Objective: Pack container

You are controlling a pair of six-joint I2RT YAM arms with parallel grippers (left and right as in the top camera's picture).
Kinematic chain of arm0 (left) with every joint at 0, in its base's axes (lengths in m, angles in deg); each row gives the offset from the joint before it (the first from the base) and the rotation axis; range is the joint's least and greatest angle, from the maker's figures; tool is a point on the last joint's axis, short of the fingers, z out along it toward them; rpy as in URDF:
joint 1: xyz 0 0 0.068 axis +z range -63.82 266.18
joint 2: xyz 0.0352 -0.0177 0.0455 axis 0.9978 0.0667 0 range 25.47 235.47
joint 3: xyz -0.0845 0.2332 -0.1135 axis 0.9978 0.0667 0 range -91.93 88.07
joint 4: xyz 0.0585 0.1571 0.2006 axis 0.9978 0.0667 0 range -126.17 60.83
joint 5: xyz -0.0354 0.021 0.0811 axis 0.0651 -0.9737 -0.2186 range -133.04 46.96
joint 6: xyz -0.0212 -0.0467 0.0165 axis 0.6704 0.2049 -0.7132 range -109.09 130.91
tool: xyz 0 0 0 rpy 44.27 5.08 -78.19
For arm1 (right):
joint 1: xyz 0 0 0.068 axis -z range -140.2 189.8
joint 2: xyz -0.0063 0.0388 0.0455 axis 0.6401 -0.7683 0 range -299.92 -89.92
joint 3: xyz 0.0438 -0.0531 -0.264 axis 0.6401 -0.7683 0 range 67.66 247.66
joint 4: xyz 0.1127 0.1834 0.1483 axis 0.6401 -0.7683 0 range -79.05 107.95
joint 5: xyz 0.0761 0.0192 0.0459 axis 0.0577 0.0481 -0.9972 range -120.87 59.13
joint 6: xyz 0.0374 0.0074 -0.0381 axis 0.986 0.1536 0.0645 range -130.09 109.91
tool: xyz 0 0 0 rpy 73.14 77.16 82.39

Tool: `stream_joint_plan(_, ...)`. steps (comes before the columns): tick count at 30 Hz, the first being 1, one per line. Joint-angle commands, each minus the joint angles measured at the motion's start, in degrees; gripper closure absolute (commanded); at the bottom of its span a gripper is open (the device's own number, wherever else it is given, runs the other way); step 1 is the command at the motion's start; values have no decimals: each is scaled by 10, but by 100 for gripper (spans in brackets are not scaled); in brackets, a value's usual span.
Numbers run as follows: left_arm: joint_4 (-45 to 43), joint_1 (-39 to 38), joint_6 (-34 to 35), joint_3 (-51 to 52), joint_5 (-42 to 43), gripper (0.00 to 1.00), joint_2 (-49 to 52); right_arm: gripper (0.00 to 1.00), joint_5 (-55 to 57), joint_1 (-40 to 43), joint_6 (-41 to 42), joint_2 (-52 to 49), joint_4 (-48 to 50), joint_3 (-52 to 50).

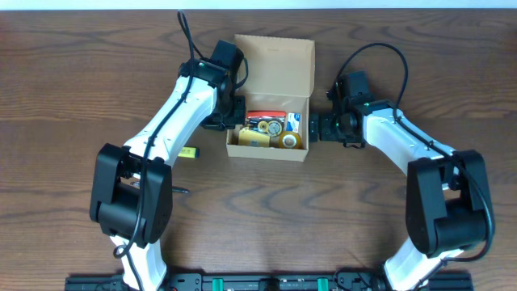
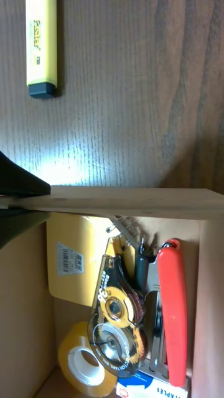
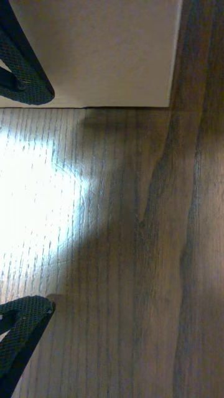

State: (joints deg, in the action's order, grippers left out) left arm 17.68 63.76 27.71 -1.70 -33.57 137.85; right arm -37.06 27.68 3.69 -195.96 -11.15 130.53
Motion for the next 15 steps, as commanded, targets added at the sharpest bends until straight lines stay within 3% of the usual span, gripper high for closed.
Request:
stream_joint_plan(1, -7, -12, 30, 0, 41, 94, -25, 1, -11, 4, -8, -1, 0, -1)
stream_joint_plan(12, -7, -21, 51, 0, 42, 92, -25, 1, -11, 4, -8, -1, 0, -1)
stream_joint_plan(14, -8, -21, 51, 0, 42, 70, -27, 1, -11, 4, -8, -1, 0, -1)
stream_joint_plan(15, -8, -21, 51, 0, 41, 64, -30, 1, -11, 4, -8, -1, 0, -1)
